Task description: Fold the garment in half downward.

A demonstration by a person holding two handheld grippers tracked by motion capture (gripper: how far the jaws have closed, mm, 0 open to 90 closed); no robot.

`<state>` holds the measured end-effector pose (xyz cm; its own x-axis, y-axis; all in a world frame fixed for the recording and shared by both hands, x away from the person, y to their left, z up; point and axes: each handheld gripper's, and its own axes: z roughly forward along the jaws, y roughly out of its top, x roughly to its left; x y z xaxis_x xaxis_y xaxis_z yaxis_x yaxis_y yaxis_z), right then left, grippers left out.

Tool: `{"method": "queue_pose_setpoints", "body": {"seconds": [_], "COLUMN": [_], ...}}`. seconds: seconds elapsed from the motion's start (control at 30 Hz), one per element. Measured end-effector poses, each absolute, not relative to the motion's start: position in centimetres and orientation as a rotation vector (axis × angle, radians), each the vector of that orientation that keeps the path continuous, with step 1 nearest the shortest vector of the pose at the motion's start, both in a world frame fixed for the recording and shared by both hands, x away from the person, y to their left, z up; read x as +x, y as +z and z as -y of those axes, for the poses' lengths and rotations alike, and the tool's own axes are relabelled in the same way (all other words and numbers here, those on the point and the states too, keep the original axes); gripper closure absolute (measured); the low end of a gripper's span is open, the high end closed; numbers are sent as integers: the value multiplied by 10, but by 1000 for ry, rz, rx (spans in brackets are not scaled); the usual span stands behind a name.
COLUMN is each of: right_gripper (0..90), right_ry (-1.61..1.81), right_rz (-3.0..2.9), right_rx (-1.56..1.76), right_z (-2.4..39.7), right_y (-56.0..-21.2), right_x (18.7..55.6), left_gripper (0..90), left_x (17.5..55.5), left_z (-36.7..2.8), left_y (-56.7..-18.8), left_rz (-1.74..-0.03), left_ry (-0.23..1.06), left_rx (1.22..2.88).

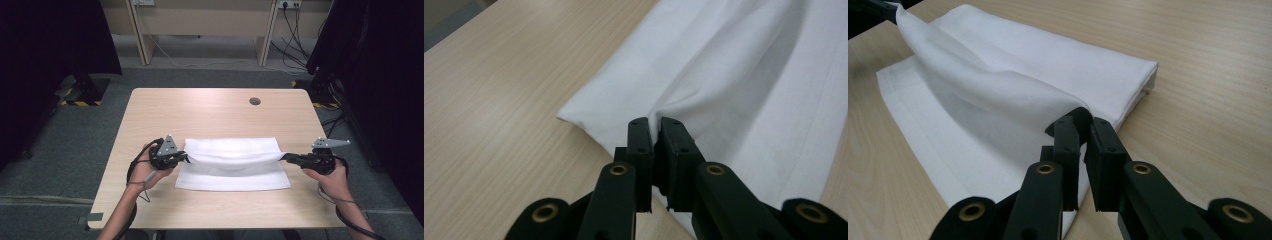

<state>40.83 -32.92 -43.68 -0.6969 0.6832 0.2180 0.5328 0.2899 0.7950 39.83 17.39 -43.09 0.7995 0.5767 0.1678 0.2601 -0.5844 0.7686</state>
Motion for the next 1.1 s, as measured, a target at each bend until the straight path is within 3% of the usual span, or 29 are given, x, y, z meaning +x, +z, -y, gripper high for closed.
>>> {"method": "queue_pose_setpoints", "body": {"seconds": [1.1], "right_gripper": [841], "right_ry": [1380], "right_rz": [-2376], "right_rx": [1099], "right_z": [332], "right_y": [-431], "right_x": [392], "left_gripper": [833], "left_x": [379], "left_z": [-174], "left_y": [-425], "left_rz": [-591], "left_ry": [535], "left_rx": [2196]}}
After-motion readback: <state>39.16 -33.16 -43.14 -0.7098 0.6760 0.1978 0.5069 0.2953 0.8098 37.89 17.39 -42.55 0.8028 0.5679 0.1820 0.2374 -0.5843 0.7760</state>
